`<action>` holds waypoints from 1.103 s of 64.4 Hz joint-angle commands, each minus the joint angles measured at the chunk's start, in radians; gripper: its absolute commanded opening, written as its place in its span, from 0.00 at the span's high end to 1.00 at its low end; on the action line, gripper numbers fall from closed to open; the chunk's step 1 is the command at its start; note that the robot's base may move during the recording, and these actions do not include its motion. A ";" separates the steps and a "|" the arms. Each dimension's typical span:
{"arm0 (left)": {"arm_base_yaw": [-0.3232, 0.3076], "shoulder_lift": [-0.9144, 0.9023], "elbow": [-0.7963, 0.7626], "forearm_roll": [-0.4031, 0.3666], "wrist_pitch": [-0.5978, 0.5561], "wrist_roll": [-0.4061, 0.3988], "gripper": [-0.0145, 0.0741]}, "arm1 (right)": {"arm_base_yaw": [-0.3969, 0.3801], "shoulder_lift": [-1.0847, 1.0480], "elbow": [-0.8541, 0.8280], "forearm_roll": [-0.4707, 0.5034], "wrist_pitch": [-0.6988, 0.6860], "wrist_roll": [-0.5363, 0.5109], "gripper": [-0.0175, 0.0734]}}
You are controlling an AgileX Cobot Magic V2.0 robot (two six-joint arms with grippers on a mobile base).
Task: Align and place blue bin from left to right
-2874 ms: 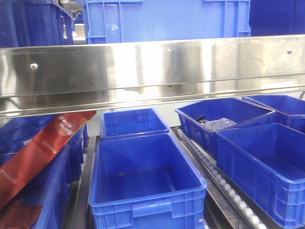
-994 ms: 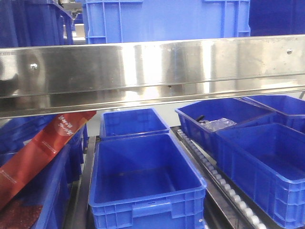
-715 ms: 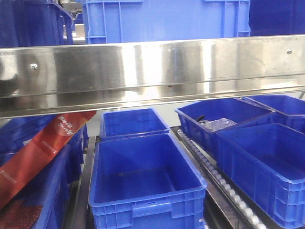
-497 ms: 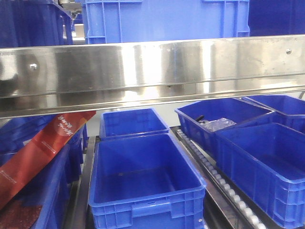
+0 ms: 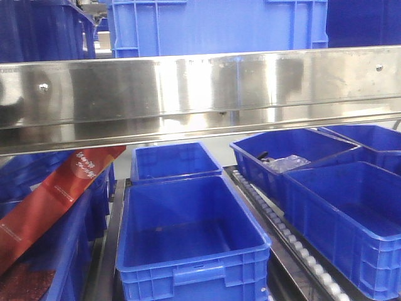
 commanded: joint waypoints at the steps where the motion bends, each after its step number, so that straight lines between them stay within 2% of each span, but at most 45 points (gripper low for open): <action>1: 0.000 -0.005 -0.001 -0.008 -0.015 0.002 0.83 | -0.012 -0.047 0.066 0.006 -0.051 -0.007 0.89; 8: 0.000 -0.005 -0.001 -0.008 -0.015 0.002 0.83 | -0.012 -0.047 0.118 0.006 -0.160 0.022 0.89; 11: 0.000 -0.005 -0.001 -0.008 -0.015 0.002 0.83 | -0.012 -0.047 0.118 0.007 -0.119 0.033 0.89; 30: 0.000 -0.005 -0.001 -0.008 -0.015 0.002 0.83 | -0.012 -0.047 0.118 -0.022 -0.121 0.031 0.89; 71: 0.000 -0.005 -0.001 -0.008 -0.015 0.002 0.83 | -0.012 -0.047 0.118 -0.022 -0.133 0.031 0.89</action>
